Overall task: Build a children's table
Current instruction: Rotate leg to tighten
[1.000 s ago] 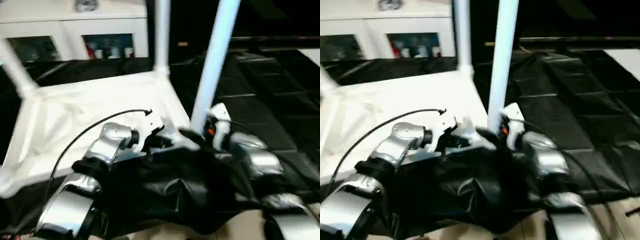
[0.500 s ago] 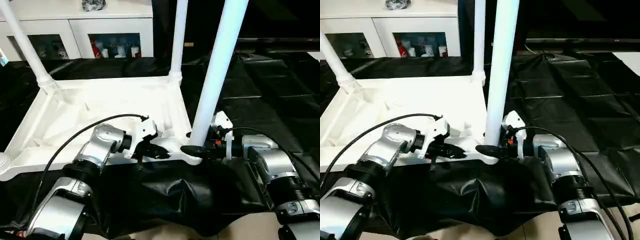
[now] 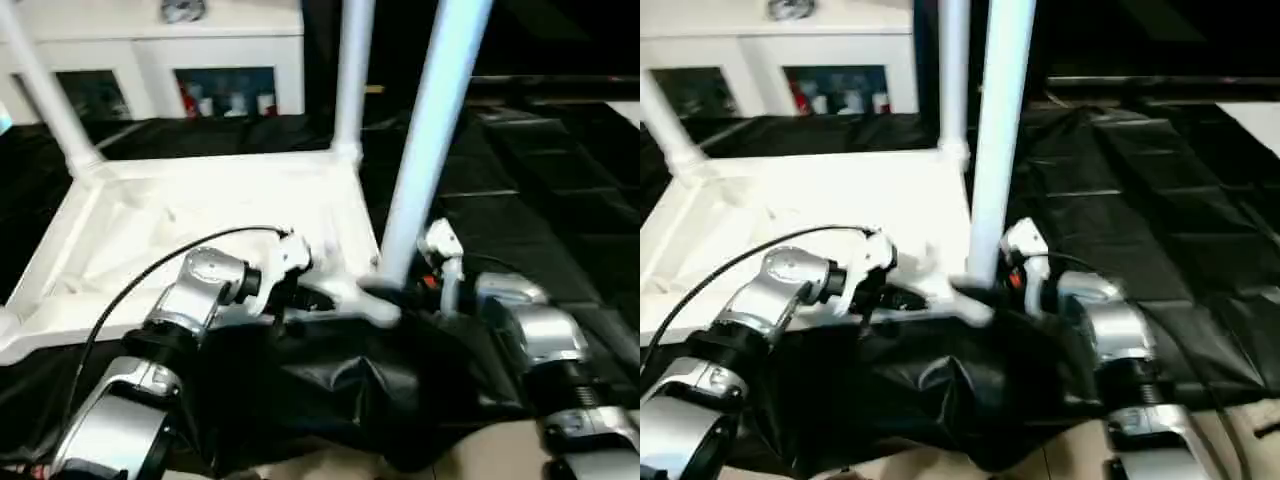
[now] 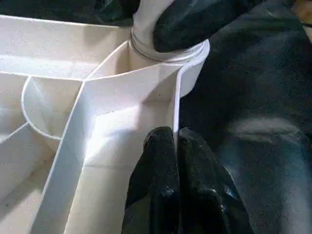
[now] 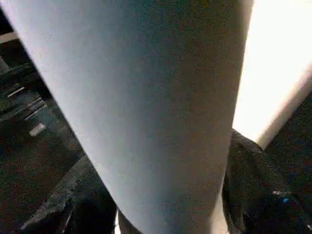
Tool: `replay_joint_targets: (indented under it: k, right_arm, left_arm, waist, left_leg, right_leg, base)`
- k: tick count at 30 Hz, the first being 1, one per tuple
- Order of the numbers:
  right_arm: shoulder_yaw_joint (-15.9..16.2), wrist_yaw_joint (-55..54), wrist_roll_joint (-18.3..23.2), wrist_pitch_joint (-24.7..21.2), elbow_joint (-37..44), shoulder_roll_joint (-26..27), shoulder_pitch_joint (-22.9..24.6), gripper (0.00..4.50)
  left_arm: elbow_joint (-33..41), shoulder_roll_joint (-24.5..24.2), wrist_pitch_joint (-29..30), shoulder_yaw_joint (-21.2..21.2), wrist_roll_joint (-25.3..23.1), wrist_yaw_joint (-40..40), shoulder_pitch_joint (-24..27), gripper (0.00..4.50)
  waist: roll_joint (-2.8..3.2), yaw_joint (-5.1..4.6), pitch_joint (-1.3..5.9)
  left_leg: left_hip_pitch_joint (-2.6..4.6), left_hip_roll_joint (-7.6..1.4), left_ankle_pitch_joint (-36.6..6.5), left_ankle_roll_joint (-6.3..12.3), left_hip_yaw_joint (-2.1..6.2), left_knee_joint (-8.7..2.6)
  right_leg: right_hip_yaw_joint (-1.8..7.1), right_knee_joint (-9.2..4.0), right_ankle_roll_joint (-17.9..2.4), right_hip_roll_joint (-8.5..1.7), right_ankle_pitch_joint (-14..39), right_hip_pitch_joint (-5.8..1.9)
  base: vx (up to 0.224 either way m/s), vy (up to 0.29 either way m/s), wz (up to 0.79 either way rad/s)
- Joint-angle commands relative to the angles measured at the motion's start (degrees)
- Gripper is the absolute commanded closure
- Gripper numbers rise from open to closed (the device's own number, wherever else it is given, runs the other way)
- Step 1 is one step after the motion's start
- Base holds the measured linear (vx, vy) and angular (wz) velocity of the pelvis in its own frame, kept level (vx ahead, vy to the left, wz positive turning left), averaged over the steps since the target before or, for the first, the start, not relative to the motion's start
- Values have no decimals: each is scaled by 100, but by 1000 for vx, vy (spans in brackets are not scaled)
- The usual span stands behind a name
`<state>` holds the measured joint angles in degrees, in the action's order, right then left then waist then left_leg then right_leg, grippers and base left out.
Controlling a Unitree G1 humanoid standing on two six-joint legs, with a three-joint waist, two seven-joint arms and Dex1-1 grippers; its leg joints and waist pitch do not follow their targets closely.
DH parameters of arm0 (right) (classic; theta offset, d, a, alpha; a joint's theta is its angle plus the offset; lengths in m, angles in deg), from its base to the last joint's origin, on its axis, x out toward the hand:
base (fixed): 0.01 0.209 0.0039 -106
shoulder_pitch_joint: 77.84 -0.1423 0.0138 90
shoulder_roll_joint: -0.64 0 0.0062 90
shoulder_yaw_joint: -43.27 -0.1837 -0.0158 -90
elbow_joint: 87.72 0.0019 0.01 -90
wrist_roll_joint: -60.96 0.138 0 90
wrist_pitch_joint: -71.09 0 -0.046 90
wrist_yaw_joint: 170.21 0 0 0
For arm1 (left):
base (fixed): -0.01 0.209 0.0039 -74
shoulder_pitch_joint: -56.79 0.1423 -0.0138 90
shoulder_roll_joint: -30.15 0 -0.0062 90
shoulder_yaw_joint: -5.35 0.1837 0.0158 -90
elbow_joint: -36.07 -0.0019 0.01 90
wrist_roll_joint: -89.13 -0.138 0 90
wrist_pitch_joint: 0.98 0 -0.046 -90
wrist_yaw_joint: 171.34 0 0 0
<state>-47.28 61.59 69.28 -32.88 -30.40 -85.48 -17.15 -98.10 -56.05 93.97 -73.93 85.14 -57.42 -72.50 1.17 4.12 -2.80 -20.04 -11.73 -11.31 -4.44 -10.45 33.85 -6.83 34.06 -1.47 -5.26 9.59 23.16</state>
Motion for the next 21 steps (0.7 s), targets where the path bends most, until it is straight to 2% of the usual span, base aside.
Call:
replay_joint_targets:
  k: [1,2,3,4,5,6,7,9,10,12,13,14,16,17,18,19,21]
  right_arm:
    - [189,-818,-71,-38,-522,614,-145,201]
    - [189,-818,-71,-38,-522,614,-145,201]
    - [125,-1276,-141,22,-698,781,-209,202]
    - [125,-1276,-141,22,-698,781,-209,203]
    - [86,-1574,-181,66,-808,892,-253,204]
    - [86,-1574,-181,66,-808,892,-253,206]
    - [28,-2075,-247,193,-1002,1065,-344,207]
    - [-41,-2560,-335,336,-1191,1247,-437,207]
    - [-41,-2560,-335,336,-1191,1247,-437,207]
    - [85,-2708,-536,704,-1377,1416,-550,207]
    - [83,-2502,-487,775,-1393,1451,-575,207]
    - [45,-2271,-383,799,-1395,1464,-594,156]
    - [-3,-2100,-273,761,-1371,1450,-603,143]
    - [24,-1980,-267,766,-1339,1401,-597,143]
    - [106,-1816,-316,816,-1320,1287,-589,123]
    - [143,-1733,-339,842,-1309,1234,-581,123]
    - [288,-1390,-420,928,-1231,1016,-533,94]
  left_arm:
    - [-20,606,-97,-116,140,734,-415,450]
    - [-20,606,-97,-116,140,734,-415,450]
    - [-168,740,-116,-141,66,1102,-519,450]
    - [-168,740,-116,-141,66,1102,-519,450]
    - [-280,837,-122,-163,20,1366,-595,450]
    - [-280,837,-122,-163,20,1366,-595,450]
    - [-375,986,-119,-185,-18,1673,-669,450]
    - [-428,1117,-112,-182,-38,1888,-715,450]
    - [-428,1117,-112,-182,-38,1888,-715,450]
    - [-410,1224,-205,-89,-50,1857,-692,450]
    - [-414,1223,-257,-65,-51,1782,-678,450]
    - [-434,1199,-320,-52,-58,1709,-664,450]
    - [-452,1159,-368,-51,-70,1666,-652,450]
    - [-445,1117,-401,-46,-70,1612,-635,450]
    - [-430,1051,-458,-41,-47,1503,-606,450]
    - [-410,1019,-482,-33,-33,1448,-588,450]
    - [-291,881,-557,-3,38,1179,-497,450]
  waist:
    - [-47,-43,357]
    - [-58,-83,365]
    - [-21,-85,374]
    - [-33,-117,367]
    - [-24,-102,394]
    - [-24,-102,394]
    - [-20,-101,396]
    - [-15,-111,395]
    - [-13,-120,395]
    - [6,-136,394]
    - [-1,-143,398]
    - [-22,-142,393]
    - [-13,-148,391]
    - [-32,-139,396]
    - [-137,-152,395]
    - [-137,-131,399]
    - [-107,-118,388]
  left_leg:
    - [-6,-150,-996,192,65,-403]
    - [5,-136,-990,179,61,-393]
    - [5,-136,-969,199,66,-389]
    - [-6,-132,-942,237,55,-386]
    - [-13,-123,-827,307,47,-367]
    - [-13,-123,-827,307,47,-367]
    - [-26,-116,-737,391,46,-366]
    - [-9,-128,-717,367,43,-367]
    - [-16,-132,-711,346,50,-376]
    - [-20,-133,-797,358,49,-373]
    - [-17,-122,-847,388,41,-367]
    - [-25,-121,-853,438,41,-368]
    - [-25,-127,-860,480,42,-368]
    - [-33,-130,-797,550,45,-365]
    - [-47,-133,-767,584,36,-366]
    - [-48,-134,-715,608,41,-363]
    - [-58,-133,-700,655,37,-355]
  right_leg:
    - [322,-499,-892,-382,2077,-314]
    - [319,-496,-913,-363,1989,-315]
    - [322,-479,-951,-369,1889,-331]
    - [325,-488,-976,-359,1793,-320]
    - [335,-458,-1023,-365,1573,-348]
    - [335,-458,-1023,-365,1573,-348]
    - [325,-450,-1061,-357,1464,-359]
    - [322,-453,-1085,-351,1439,-339]
    - [328,-437,-1119,-358,1381,-343]
    - [324,-440,-1143,-362,1366,-344]
    - [325,-445,-1156,-358,1363,-351]
    - [327,-443,-1159,-361,1368,-361]
    - [328,-447,-1155,-359,1384,-361]
    - [331,-431,-1176,-366,1330,-369]
    - [329,-436,-1161,-360,1329,-371]
    - [328,-416,-1171,-372,1349,-379]
    - [332,-423,-1158,-385,1396,-376]
  base:
    - [0,0,0]
    - [0,0,0]
    - [0,0,0]
    - [0,0,0]
    - [0,0,0]
    - [0,0,0]
    - [0,0,0]
    - [0,0,0]
    - [0,0,0]
    - [0,0,0]
    - [0,0,0]
    - [0,0,0]
    - [0,0,0]
    - [0,0,0]
    - [0,0,0]
    - [0,0,0]
    - [0,0,0]
